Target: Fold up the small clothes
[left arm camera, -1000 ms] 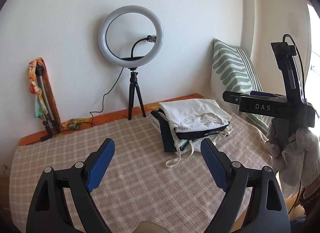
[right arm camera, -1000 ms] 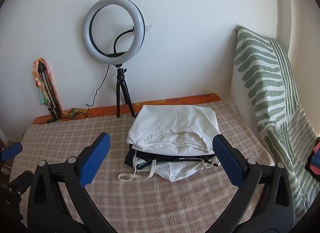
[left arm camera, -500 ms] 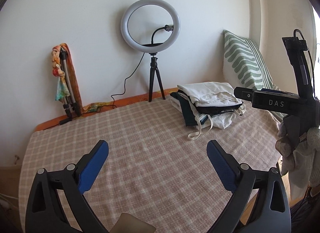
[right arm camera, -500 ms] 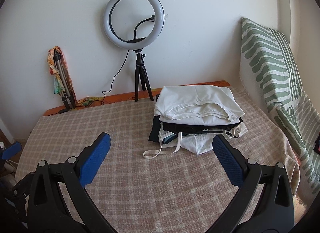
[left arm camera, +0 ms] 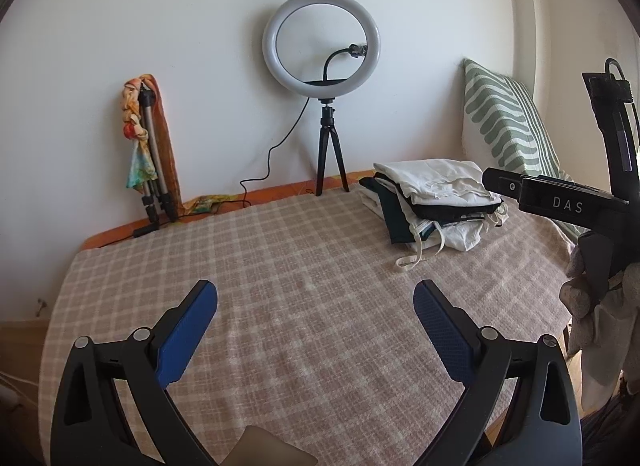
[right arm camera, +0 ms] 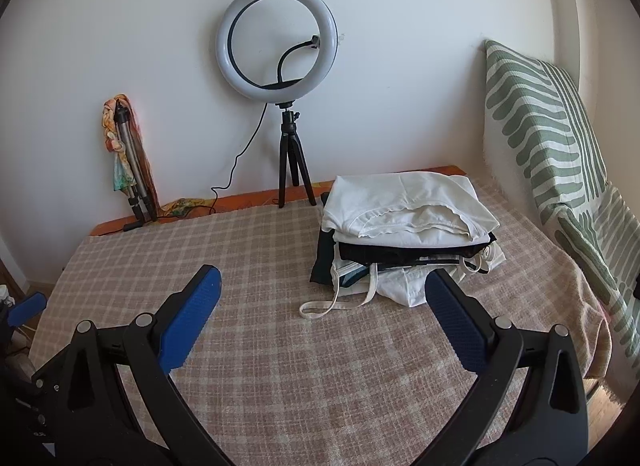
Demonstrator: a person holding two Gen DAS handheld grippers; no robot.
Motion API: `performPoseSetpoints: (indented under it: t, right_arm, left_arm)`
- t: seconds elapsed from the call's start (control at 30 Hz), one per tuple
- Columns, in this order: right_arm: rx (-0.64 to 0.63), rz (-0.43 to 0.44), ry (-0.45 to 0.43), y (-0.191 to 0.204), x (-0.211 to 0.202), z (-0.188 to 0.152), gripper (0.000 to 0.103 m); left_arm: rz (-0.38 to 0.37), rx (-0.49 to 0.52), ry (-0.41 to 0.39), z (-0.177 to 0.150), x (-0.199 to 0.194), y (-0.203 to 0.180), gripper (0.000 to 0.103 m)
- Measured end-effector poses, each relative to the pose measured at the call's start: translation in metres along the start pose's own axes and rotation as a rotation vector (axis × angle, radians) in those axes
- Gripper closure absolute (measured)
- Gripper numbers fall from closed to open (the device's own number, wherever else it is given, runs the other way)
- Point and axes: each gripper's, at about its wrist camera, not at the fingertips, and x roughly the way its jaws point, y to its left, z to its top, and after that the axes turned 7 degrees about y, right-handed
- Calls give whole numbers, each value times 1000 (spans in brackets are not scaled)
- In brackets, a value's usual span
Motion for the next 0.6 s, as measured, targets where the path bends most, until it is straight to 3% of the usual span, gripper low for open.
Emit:
performPoseSetpoints:
  t: [0.6]
  right_arm:
    - [31,-10,-1,2,-2,-3,0]
  left_arm:
    - [-8,-1,4,0,-2,1,4]
